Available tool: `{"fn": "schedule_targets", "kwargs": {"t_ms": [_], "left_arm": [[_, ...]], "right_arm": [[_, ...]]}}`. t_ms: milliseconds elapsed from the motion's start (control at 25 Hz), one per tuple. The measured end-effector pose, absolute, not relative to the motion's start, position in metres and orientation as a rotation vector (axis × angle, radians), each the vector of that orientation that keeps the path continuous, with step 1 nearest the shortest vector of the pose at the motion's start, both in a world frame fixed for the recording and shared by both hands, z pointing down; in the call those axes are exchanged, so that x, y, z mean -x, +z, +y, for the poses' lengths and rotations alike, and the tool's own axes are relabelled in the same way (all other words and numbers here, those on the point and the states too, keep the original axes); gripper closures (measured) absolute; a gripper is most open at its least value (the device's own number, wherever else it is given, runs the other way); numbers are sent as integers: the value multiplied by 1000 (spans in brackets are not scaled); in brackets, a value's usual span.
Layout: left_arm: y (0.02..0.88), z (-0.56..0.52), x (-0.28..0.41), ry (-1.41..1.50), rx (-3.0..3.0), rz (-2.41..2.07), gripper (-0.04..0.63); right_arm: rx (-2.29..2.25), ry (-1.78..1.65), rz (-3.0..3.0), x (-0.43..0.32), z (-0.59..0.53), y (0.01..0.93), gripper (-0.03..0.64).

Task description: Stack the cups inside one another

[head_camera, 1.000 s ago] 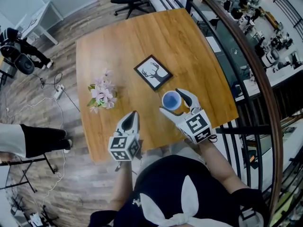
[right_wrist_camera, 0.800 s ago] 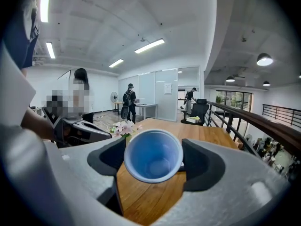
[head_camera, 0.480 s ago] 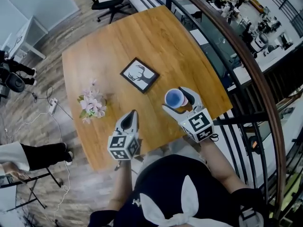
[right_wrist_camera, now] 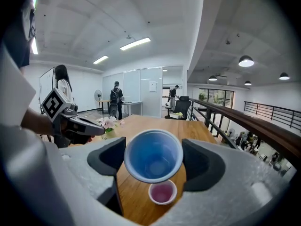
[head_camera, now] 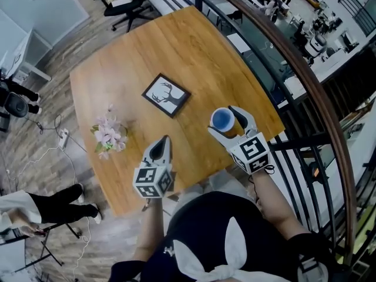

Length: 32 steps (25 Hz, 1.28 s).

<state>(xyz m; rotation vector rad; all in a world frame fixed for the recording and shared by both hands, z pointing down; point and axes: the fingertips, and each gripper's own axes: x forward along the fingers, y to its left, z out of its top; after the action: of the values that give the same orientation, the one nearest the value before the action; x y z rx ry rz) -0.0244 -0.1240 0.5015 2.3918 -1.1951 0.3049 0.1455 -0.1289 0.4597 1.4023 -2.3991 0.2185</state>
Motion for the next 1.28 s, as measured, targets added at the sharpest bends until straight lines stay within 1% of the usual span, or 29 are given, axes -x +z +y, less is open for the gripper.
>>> {"fn": "schedule_targets", "kwargs": {"t_ms": [320, 600, 1280], "left_arm": [[501, -125, 21, 321, -2388, -1198, 580], [503, -124, 24, 328, -2376, -1213, 580], [506, -122, 38, 321, -2320, -1284, 580]], "right_arm": [[-1421, 256, -2375, -161, -131, 470, 250], [-1403, 314, -2342, -167, -134, 496, 250], [-1317, 438, -2298, -168, -143, 548, 250]]}}
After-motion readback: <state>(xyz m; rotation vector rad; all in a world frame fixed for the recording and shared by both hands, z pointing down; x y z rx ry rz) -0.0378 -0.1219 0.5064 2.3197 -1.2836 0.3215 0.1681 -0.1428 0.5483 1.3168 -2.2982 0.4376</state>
